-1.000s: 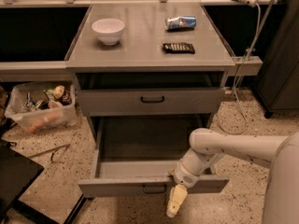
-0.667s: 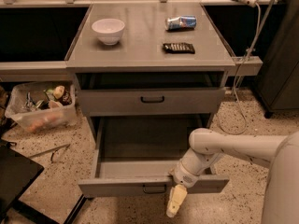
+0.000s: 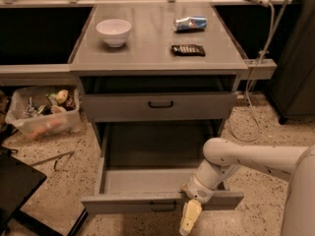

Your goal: Open middle drawer

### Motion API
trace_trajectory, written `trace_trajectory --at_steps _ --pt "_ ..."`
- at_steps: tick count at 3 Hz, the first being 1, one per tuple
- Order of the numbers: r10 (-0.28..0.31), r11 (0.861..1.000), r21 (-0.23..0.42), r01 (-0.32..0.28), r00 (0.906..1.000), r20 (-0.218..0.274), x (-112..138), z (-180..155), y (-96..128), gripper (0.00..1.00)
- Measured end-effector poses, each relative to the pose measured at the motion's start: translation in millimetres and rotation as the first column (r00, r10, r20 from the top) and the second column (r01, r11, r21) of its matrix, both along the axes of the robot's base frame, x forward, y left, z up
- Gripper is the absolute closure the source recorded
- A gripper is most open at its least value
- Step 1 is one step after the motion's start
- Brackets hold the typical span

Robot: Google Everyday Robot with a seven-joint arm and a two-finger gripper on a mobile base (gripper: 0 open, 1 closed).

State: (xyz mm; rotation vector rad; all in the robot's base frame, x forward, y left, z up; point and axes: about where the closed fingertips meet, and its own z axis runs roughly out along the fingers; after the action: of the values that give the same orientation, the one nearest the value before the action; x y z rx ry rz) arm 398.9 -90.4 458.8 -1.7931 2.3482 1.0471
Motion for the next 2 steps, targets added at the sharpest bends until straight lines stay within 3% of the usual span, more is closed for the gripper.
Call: trace_trajectory --at_steps 1,2 --pt "-0.006 1.000 0.007 0.006 0.9994 -0.034 -26.3 20.5 -4.2 0.00" --pt "-0.006 1.000 0.007 0.006 0.9994 -0.034 -26.3 20.5 -4.1 0.00"
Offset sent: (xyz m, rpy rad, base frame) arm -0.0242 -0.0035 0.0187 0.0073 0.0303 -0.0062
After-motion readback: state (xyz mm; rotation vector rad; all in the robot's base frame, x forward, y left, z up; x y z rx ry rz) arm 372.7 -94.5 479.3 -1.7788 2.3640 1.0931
